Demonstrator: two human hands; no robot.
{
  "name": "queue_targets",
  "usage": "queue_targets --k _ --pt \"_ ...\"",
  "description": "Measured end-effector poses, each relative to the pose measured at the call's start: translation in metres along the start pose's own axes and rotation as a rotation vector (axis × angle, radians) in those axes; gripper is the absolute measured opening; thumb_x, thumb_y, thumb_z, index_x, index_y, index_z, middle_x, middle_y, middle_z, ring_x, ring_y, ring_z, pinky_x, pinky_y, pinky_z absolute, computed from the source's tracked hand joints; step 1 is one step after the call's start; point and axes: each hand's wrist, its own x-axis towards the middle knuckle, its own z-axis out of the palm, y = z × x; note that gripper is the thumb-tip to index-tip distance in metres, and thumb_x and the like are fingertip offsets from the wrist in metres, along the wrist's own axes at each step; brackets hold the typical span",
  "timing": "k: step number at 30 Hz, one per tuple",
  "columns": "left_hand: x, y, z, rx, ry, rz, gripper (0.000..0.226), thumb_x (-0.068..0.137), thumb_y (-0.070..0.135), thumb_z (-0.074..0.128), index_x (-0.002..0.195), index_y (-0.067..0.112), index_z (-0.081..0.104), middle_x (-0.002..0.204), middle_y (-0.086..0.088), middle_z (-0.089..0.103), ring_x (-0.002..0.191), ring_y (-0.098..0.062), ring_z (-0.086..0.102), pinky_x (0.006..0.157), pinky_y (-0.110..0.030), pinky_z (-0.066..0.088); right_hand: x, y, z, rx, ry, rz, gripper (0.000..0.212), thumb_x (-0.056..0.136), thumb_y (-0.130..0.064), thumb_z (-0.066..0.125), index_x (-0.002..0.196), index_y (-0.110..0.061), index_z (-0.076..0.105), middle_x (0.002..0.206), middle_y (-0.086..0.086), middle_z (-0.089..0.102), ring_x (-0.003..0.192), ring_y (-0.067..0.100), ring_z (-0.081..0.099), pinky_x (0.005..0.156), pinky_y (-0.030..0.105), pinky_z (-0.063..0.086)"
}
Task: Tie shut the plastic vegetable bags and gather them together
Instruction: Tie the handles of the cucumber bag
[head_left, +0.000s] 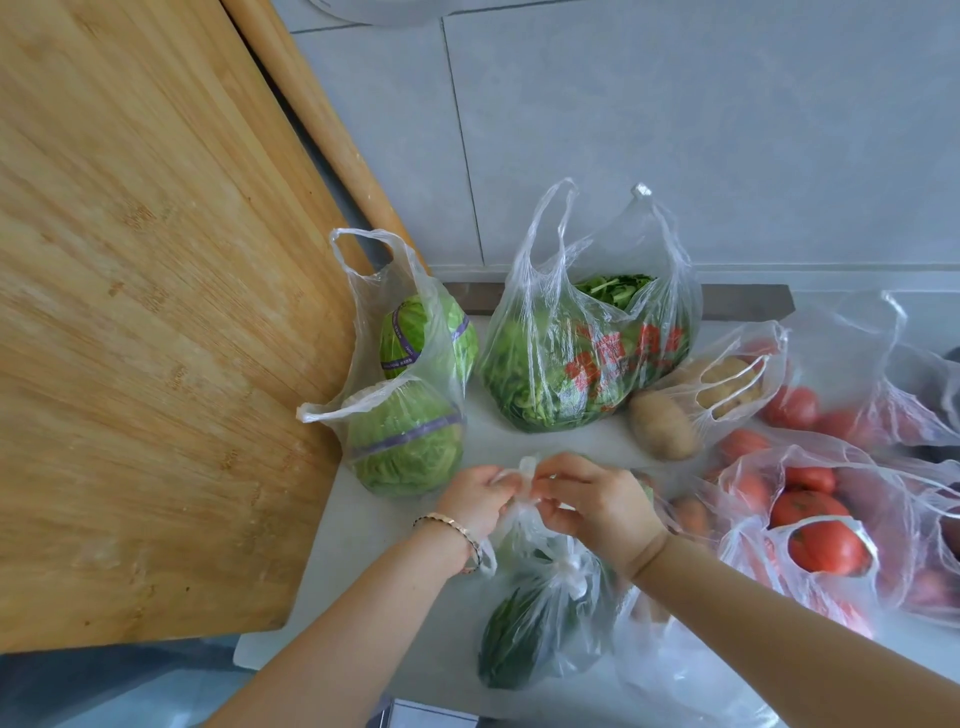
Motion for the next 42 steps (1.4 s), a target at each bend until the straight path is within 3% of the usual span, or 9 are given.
queue_targets --k 3,7,13,16,20,25,32,37,42 --pt "-0.003 -0.007 0.0 0.119 0.075 0.206 0.02 0.093 0.014 0.046 0.076 0.011 0.058 0.055 0.006 0.043 0.047 -0.001 0.039 0.042 -0.009 0.029 -0.01 -0.006 -0.001 0.042 0.001 0.104 0.01 0.072 -0.016 0.059 0.077 -0.024 0.062 0.085 -0.01 0.051 0.06 0.007 0.051 0.055 0.013 0.04" --pt "-0.007 -0.018 0.002 -0.202 0.094 0.119 0.026 0.09 0.006 0.049 0.069 0.018 0.058 0.052 0.009 0.046 0.051 -0.002 0.042 0.045 -0.01 0.032 -0.016 -0.011 -0.007 -0.135 -0.122 0.166 0.018 0.073 -0.021 0.051 0.075 -0.023 0.069 0.066 -0.005 0.06 0.054 0.012 0.056 0.051 0.019 0.043" --pt "-0.009 -0.012 0.003 -0.21 0.085 0.09 0.024 0.091 0.007 0.048 0.07 0.017 0.055 0.06 0.002 0.05 0.049 0.002 0.047 0.043 -0.008 0.032 -0.021 -0.026 -0.003 0.206 -0.097 0.539 0.019 0.074 -0.001 0.062 0.086 -0.012 0.072 0.073 -0.008 0.059 0.071 0.002 0.056 0.065 0.013 0.048" --pt "-0.013 -0.007 0.001 -0.175 0.081 0.119 0.009 0.08 0.011 0.065 0.079 0.016 0.058 0.065 0.004 0.057 0.054 0.0 0.053 0.044 -0.005 0.037 -0.017 -0.031 -0.006 0.267 -0.042 0.662 0.018 0.075 0.005 0.065 0.087 -0.007 0.073 0.074 -0.009 0.06 0.07 -0.012 0.056 0.067 0.002 0.044" --pt "-0.014 -0.006 0.001 -0.024 0.088 0.209 0.033 0.067 0.01 0.077 0.088 0.019 0.053 0.063 0.01 0.062 0.05 0.009 0.055 0.058 -0.005 0.043 -0.016 -0.033 -0.004 0.268 -0.045 0.703 0.016 0.075 0.004 0.065 0.086 -0.005 0.074 0.078 0.001 0.067 0.062 -0.008 0.058 0.066 0.0 0.044" --pt "-0.01 -0.007 0.003 0.149 0.097 0.219 0.03 0.073 0.01 0.071 0.087 0.023 0.048 0.056 0.005 0.044 0.054 -0.009 0.043 0.048 -0.009 0.036 -0.02 -0.03 0.0 0.205 -0.112 0.599 0.016 0.073 0.004 0.066 0.084 -0.005 0.073 0.077 0.008 0.07 0.062 0.008 0.058 0.07 0.011 0.046" --pt "-0.006 -0.003 -0.001 -0.515 -0.034 -0.254 0.033 0.078 -0.006 0.061 0.074 0.017 0.037 0.049 0.004 0.038 0.03 -0.003 0.026 0.03 -0.013 0.016 -0.018 -0.036 -0.006 0.18 -0.081 0.556 0.016 0.073 -0.021 0.067 0.082 -0.011 0.074 0.074 -0.001 0.066 0.064 0.004 0.053 0.063 0.008 0.044" --pt "-0.009 -0.008 0.002 -0.592 -0.046 -0.244 0.03 0.081 -0.003 0.061 0.075 0.015 0.037 0.046 0.004 0.043 0.028 -0.001 0.028 0.028 -0.013 0.019 -0.004 -0.046 -0.009 0.421 -0.023 0.985 0.012 0.076 -0.025 0.073 0.078 -0.012 0.074 0.072 -0.005 0.067 0.069 0.009 0.063 0.066 0.016 0.049" --pt "-0.015 -0.002 0.0 -0.155 0.124 -0.016 0.028 0.074 0.009 0.072 0.085 0.014 0.047 0.054 0.004 0.045 0.04 -0.001 0.041 0.038 -0.013 0.033 0.002 -0.046 -0.002 0.749 0.077 1.394 0.012 0.075 -0.021 0.074 0.065 -0.018 0.069 0.075 0.007 0.069 0.072 0.017 0.062 0.077 0.028 0.054"
